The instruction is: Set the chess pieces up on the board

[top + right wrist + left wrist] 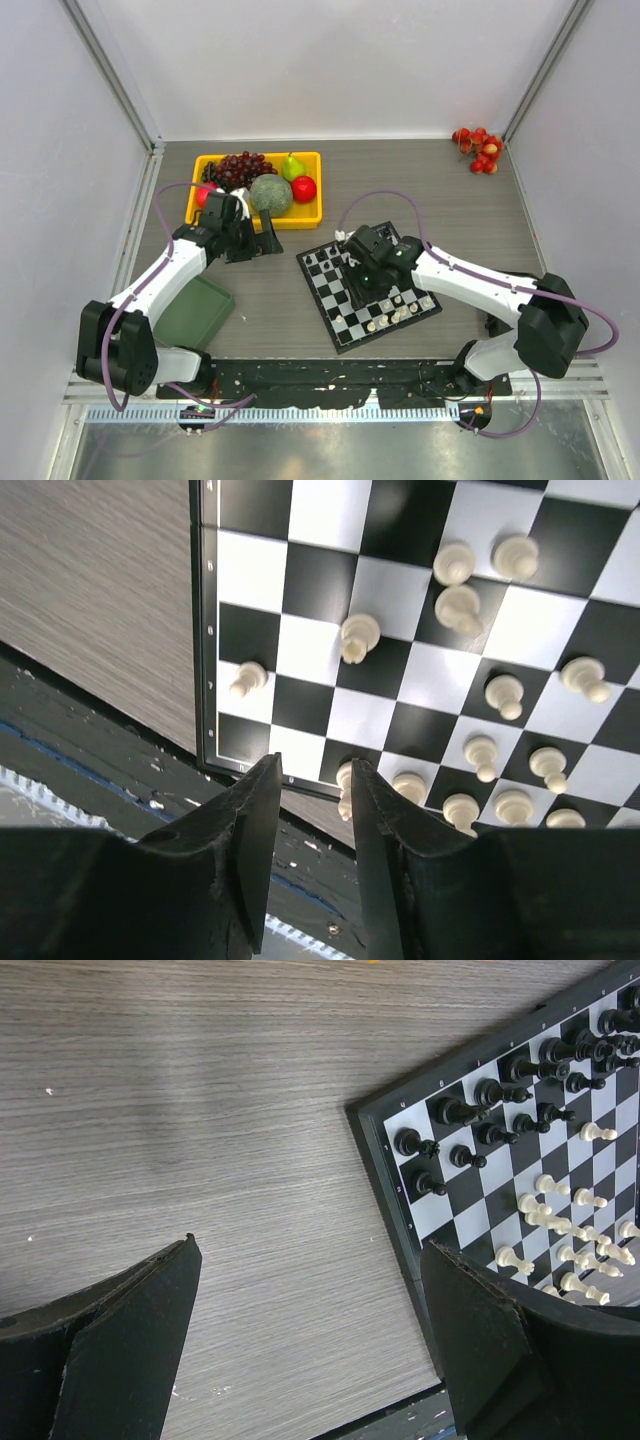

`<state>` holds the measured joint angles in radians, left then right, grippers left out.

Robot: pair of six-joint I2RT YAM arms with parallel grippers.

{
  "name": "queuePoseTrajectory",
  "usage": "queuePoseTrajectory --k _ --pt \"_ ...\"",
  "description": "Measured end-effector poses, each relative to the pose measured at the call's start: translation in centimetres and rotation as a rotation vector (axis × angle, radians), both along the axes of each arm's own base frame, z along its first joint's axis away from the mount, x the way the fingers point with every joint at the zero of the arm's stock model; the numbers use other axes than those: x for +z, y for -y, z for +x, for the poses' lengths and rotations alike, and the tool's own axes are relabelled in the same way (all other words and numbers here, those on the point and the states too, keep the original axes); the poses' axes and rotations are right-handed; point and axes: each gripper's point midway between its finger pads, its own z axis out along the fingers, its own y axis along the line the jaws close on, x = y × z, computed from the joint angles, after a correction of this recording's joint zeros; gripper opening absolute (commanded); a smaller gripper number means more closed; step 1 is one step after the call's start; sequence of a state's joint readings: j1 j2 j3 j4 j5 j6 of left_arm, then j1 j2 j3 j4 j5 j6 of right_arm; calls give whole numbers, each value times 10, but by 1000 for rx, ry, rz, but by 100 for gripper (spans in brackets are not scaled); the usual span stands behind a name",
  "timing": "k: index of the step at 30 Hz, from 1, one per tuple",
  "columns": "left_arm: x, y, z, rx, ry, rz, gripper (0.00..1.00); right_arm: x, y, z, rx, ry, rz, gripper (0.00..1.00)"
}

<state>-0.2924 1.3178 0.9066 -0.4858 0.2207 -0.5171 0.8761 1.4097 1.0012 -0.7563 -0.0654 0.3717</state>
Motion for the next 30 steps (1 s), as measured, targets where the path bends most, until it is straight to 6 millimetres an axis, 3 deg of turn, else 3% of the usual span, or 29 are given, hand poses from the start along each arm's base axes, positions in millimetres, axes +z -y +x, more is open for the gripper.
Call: queuePoseTrajectory --k 5,15,25,30 --pt "-1 0 -1 0 -3 1 99 7 -4 19 -30 51 -14 44" --pt "-1 0 -1 0 -2 2 99 -17 -8 44 -81 49 -74 45" --pt "-1 0 -1 0 -3 3 99 -18 5 73 -214 61 -48 44" --pt "-1 0 -1 0 -3 3 99 -21 11 79 -242 62 -45 44"
